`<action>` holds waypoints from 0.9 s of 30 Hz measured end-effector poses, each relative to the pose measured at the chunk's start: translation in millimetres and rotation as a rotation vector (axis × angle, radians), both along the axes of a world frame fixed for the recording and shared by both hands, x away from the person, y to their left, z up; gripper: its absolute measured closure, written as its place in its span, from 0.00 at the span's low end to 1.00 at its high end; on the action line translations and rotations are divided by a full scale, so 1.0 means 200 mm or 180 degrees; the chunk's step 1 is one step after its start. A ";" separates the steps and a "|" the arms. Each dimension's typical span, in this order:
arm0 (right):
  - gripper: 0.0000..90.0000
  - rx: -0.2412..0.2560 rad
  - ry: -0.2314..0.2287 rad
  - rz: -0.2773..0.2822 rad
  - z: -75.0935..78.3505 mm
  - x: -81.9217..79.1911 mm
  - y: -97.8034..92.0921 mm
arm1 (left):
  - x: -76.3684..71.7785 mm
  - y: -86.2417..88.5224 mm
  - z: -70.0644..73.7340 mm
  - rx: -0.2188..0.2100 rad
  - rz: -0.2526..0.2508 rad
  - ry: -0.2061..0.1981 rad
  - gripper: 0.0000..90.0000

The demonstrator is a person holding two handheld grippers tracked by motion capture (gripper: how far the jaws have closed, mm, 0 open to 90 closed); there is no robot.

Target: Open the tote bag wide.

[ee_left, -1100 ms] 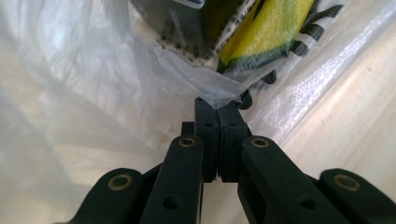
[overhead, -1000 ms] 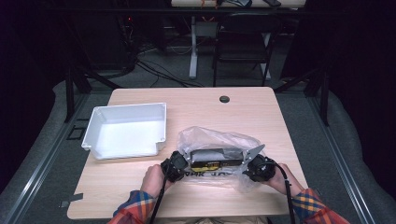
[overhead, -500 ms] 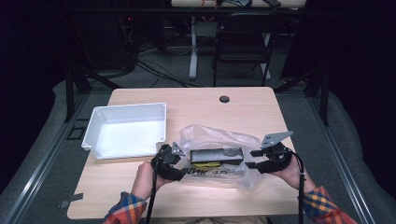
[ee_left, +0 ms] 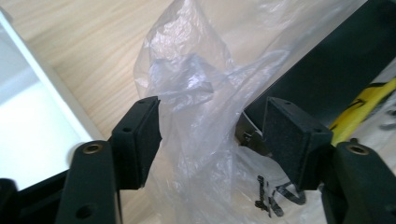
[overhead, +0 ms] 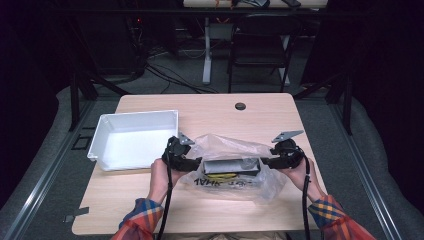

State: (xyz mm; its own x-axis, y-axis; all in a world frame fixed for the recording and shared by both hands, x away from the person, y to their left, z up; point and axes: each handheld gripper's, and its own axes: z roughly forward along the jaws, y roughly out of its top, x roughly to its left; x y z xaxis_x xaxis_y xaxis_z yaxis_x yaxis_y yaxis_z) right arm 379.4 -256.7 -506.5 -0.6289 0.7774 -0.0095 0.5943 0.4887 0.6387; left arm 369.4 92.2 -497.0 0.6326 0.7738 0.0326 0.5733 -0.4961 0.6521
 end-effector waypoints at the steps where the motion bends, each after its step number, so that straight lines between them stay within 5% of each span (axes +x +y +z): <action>1: 0.58 0.0003 0.0022 -0.0001 -0.01 0.01 0.01 | 0.00 0.00 -0.02 -0.0001 -0.0020 0.0002 0.45; 7: 0.92 -0.0096 0.0067 0.0034 -0.07 0.06 0.02 | 0.03 -0.03 -0.11 0.0070 -0.0032 0.0056 0.79; 11: 1.00 -0.0240 0.0071 0.0030 -0.12 0.10 0.04 | 0.05 -0.05 -0.17 0.0175 0.0013 0.0105 0.97; 27: 1.00 -0.0806 -0.0319 -0.0371 -0.23 0.27 0.04 | 0.11 -0.04 -0.27 0.0651 0.0357 0.0118 1.00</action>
State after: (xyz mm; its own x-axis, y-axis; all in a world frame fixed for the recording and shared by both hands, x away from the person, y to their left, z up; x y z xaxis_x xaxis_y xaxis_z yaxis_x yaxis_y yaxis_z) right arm 433.4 -249.7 -552.0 -0.5216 0.8093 -0.2700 0.5958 0.5721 0.5637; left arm 392.3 83.5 -550.4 0.5466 0.8191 0.1743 0.6540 -0.5475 0.5221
